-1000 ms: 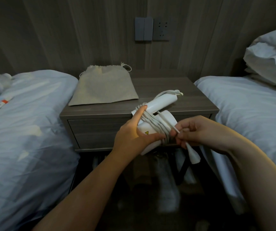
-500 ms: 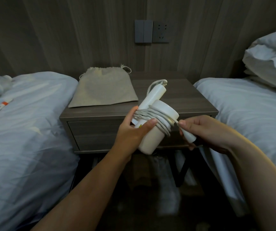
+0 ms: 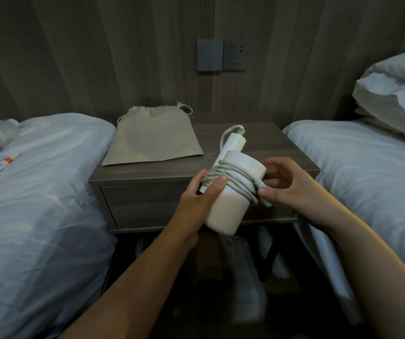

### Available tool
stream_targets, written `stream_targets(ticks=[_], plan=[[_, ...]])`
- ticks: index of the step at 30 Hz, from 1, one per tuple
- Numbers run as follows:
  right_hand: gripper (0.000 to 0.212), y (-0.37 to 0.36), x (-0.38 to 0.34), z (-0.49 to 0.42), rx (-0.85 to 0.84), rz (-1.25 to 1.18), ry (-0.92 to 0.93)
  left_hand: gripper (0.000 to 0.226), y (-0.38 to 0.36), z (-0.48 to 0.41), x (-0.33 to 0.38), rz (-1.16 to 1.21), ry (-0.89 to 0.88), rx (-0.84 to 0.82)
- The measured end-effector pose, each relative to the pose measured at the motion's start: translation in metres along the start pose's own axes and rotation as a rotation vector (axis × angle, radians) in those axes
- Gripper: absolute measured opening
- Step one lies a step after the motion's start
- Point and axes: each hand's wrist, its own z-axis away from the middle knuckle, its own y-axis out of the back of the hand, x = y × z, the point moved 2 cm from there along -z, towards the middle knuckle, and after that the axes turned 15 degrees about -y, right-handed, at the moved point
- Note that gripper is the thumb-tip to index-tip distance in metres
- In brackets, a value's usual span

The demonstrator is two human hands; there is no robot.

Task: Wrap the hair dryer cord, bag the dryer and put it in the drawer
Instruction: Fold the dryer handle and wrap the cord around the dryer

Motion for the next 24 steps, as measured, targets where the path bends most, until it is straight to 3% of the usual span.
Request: stream_targets(ticks=[3,8,10,12,16,20,24], plan=[[0.077,-0.003,0.0,0.004,-0.147,-0.023,0.034,0.05,-0.003,0.0,0.0,0.012,0.043,-0.07],[0.056,-0.01,-0.001,0.006,-0.179,-0.019,0.048,0.031,-0.003,0.0,0.003,-0.038,0.055,-0.113],[0.057,-0.015,-0.004,0.007,-0.191,0.008,0.034,0.041,-0.002,-0.003,0.006,-0.097,0.011,-0.085],[0.061,-0.017,-0.008,0.008,-0.139,0.018,0.044,0.069,-0.001,-0.007,0.008,-0.164,-0.022,-0.061],[0.054,-0.023,-0.014,0.004,0.029,0.019,0.084,0.083,-0.001,-0.012,0.014,-0.206,-0.067,-0.056],[0.039,-0.028,-0.015,-0.003,0.112,-0.119,0.08,0.076,0.001,-0.018,0.023,-0.223,-0.092,-0.096],[0.038,-0.025,-0.023,-0.016,0.185,-0.176,0.106,0.072,-0.003,-0.032,0.032,-0.177,-0.061,-0.101]])
